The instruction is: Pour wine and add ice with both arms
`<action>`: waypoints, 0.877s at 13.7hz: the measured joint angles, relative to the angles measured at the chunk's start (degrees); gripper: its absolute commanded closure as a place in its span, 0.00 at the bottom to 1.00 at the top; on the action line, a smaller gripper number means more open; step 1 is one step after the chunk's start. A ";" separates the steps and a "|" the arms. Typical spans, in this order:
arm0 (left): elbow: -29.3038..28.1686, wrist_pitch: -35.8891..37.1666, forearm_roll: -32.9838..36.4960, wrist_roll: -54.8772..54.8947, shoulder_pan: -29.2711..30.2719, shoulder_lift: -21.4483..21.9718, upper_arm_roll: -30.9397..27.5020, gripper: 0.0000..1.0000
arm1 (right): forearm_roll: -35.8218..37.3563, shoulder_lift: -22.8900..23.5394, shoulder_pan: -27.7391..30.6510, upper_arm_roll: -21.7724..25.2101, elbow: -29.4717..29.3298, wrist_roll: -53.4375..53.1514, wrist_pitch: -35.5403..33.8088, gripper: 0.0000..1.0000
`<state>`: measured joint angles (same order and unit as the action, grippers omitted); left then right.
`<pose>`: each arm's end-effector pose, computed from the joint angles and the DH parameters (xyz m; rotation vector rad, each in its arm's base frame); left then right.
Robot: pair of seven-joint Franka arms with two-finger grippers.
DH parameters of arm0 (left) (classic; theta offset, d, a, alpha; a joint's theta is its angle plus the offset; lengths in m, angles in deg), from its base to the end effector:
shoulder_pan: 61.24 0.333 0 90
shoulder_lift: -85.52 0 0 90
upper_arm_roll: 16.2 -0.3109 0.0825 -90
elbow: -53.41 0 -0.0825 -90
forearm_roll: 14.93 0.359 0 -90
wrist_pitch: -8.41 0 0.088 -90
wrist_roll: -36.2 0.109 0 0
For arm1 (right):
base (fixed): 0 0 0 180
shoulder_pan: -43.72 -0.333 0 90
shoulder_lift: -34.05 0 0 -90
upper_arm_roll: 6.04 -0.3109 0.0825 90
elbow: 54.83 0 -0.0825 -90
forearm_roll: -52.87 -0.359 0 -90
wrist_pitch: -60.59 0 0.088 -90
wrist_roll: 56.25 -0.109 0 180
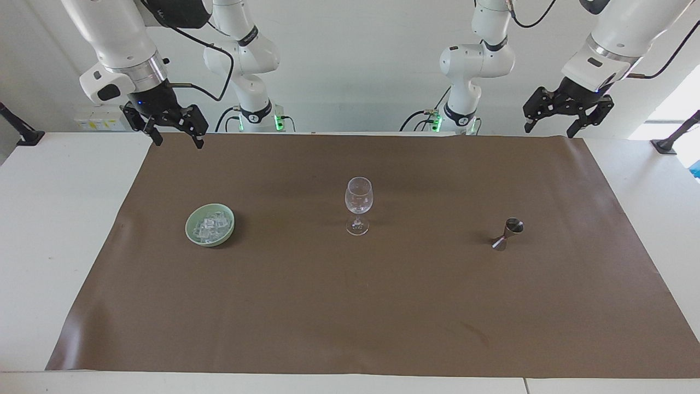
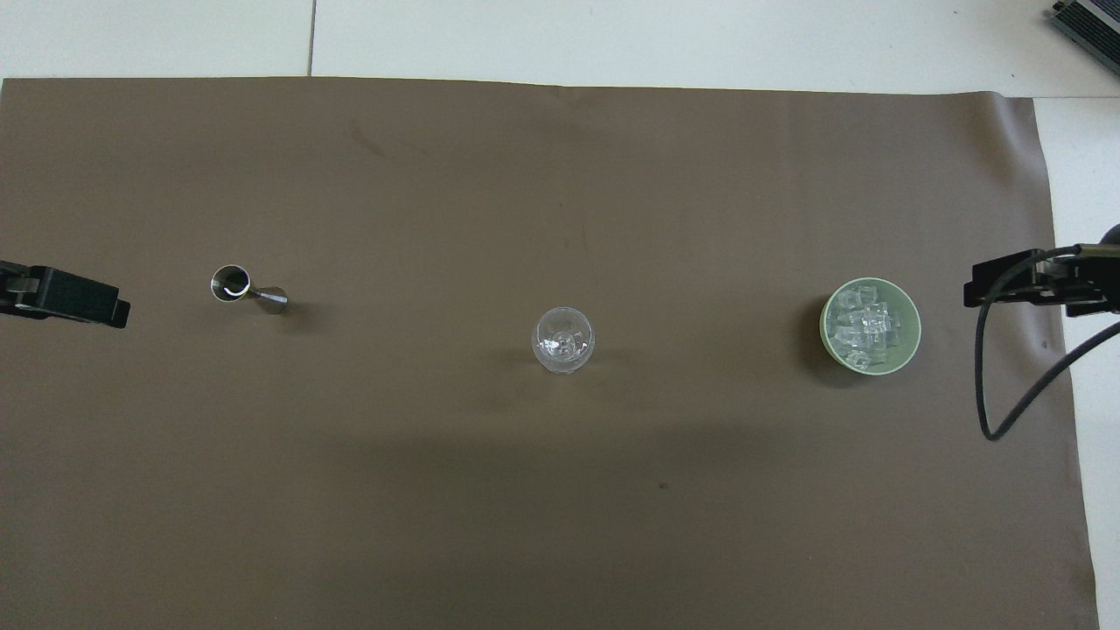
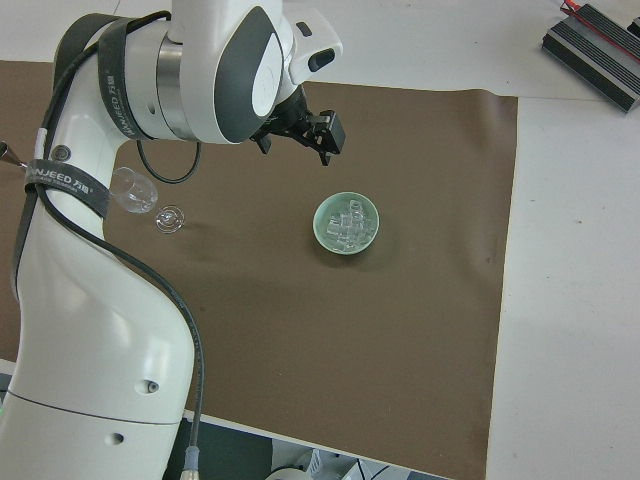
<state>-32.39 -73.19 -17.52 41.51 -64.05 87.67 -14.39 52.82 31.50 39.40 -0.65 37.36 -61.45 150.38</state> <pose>0.5004 -0.0463 0.6565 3.0848 -0.2769 -0.0550 0.5153 -0.0107 0.6231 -3.1318 0.1714 -0.0035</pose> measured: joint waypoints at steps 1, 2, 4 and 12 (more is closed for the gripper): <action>0.00 -0.01 0.00 0.00 0.00 0.00 0.00 0.00 | 0.00 0.00 0.00 0.00 0.00 0.00 0.00 0.00; 0.00 -0.04 0.00 0.00 0.00 0.00 0.01 0.00 | 0.00 0.00 0.00 0.00 0.00 0.00 0.00 0.00; -0.03 -0.40 0.00 0.01 0.00 0.00 0.02 0.00 | 0.00 0.00 0.00 0.00 0.00 0.00 0.00 0.00; -0.07 -1.33 0.00 0.01 0.00 0.03 0.05 0.00 | 0.00 0.00 0.00 0.00 0.00 0.00 0.00 0.00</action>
<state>-32.46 -74.52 -17.52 41.52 -64.05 87.70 -14.35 52.82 31.50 39.40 -0.65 37.36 -61.45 150.38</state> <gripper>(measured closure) 0.000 0.000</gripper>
